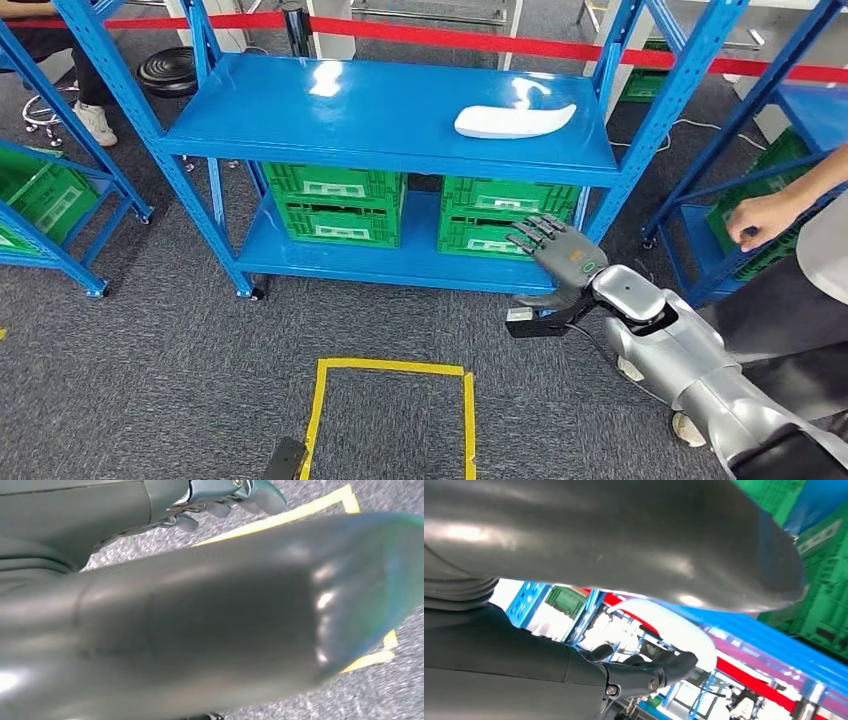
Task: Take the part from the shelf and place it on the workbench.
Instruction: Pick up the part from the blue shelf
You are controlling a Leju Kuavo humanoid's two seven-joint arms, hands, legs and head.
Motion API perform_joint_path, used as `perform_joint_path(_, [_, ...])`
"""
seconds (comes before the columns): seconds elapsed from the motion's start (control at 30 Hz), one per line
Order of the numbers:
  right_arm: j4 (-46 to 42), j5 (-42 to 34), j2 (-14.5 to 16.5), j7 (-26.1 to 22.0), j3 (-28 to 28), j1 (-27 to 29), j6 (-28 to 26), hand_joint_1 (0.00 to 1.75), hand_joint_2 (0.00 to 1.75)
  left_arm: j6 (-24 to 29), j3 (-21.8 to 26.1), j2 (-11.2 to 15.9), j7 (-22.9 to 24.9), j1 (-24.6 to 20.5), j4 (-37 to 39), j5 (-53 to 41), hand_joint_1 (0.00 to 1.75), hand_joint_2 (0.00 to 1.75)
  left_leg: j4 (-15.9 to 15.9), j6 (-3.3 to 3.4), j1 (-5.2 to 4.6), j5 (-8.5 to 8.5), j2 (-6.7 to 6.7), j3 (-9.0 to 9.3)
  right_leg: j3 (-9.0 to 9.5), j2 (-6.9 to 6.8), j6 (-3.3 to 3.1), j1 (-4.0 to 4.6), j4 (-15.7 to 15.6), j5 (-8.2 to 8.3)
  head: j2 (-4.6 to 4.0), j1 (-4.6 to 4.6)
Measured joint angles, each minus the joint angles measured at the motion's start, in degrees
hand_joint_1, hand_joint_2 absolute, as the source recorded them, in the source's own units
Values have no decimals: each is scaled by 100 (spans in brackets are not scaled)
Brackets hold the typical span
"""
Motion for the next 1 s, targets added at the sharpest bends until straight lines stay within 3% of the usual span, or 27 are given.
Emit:
perform_joint_path(0.1, [5, 54, -10, 60, -99, 44, -55, 0, 0, 24, 1, 0, -2, 0, -1, 35, 0, 0, -9, 75, -31, -116, -3, 115, -697, -3, 12, 23, 998, -351, 0, 12])
perform_joint_path(0.13, [13, 66, -11, 68, -125, 64, -66, 0, 0, 37, 2, 0, -4, 6, -1, 47, 0, 0, -8, 88, -50, -159, -7, 160, -875, -3, 2, 33, 1160, -429, 0, 12])
perform_joint_path(0.17, [25, 72, -12, 73, -156, 79, -76, 0, 0, 48, 4, 0, -8, 11, -1, 60, 0, 0, -7, 98, -71, -205, -12, 214, -966, -3, -21, 43, 1143, -391, 0, 11])
perform_joint_path(0.2, [38, 76, -15, 79, -187, 85, -87, 0, 0, 57, 5, 1, -12, 14, -1, 69, 0, 0, -6, 104, -92, -252, -17, 278, -959, -3, -58, 58, 938, -221, 0, 11])
perform_joint_path(0.27, [61, 89, -29, 86, -250, 84, -120, 0, 0, 69, 8, -3, -18, 16, 1, 82, 0, 0, -5, 102, -126, -351, -22, 413, -750, -8, -174, 117, 186, 329, 0, 9])
perform_joint_path(0.33, [79, 131, -54, 92, -303, 74, -158, 0, 0, 79, 10, -9, -19, 15, 3, 85, 0, 0, -13, 59, -141, -437, -31, 483, -573, -19, -256, 191, -339, 582, 0, 13])
perform_joint_path(0.4, [91, 181, -83, 103, -336, 66, -189, 0, 0, 86, 11, -13, -17, 17, 2, 85, 0, 0, 10, -12, -145, -466, -34, 522, -492, -19, -294, 215, -452, 549, 0, 19])
perform_joint_path(0.5, [95, 284, -121, 116, -375, 58, -236, 0, 0, 89, 11, -12, -17, 12, -3, 82, 0, 0, 286, -111, -151, -534, -23, 473, -290, -16, -371, 147, -500, 522, 0, -9])
perform_joint_path(0.6, [95, 355, -137, 113, -415, 46, -259, 0, 0, 89, 13, -4, -14, 5, -4, 77, 0, 0, 1233, -218, -91, -846, -9, -134, -144, -14, -400, 110, -508, 402, 0, -48])
perform_joint_path(0.67, [90, 375, -143, 97, -434, 50, -244, 0, 0, 89, 13, 1, -12, 22, -3, 76, 0, 0, 1519, -275, -44, -944, 2, -460, -39, -5, -376, 88, -507, 306, 0, -46])
perform_joint_path(0.7, [83, 379, -152, 92, -447, 50, -224, 0, 0, 90, 13, 1, -11, 28, -3, 76, 0, 0, 1377, -301, -24, -824, 11, -479, 30, -1, -354, 72, -506, 251, 0, -46])
perform_joint_path(0.77, [62, 387, -186, 76, -473, 41, -174, 0, 0, 92, 13, 0, -13, 39, 0, 78, 0, 0, 667, -353, 21, -274, 30, -319, 173, -1, -292, 42, -503, 124, 0, -51])
perform_joint_path(0.83, [48, 406, -234, 60, -487, 20, -135, 0, 0, 93, 13, 0, -14, 47, 8, 83, 0, 0, 111, -311, 35, 79, 37, -177, 253, 0, -215, 41, -497, 15, 0, -66])
perform_joint_path(0.93, [26, 400, -331, 45, -516, 12, -106, 0, 0, 95, 13, -1, -23, 63, 8, 91, 0, 0, 8, -152, 26, 97, 19, -110, 285, 5, -103, 48, -480, -18, 0, -66])
perform_joint_path(1.0, [-3, 358, -399, 40, -561, 54, -93, 0, 0, 96, 14, -2, -37, 65, 4, 98, 0, 0, -12, -73, 36, 54, 4, -29, 135, -1, -57, 35, -175, 24, 0, -56])
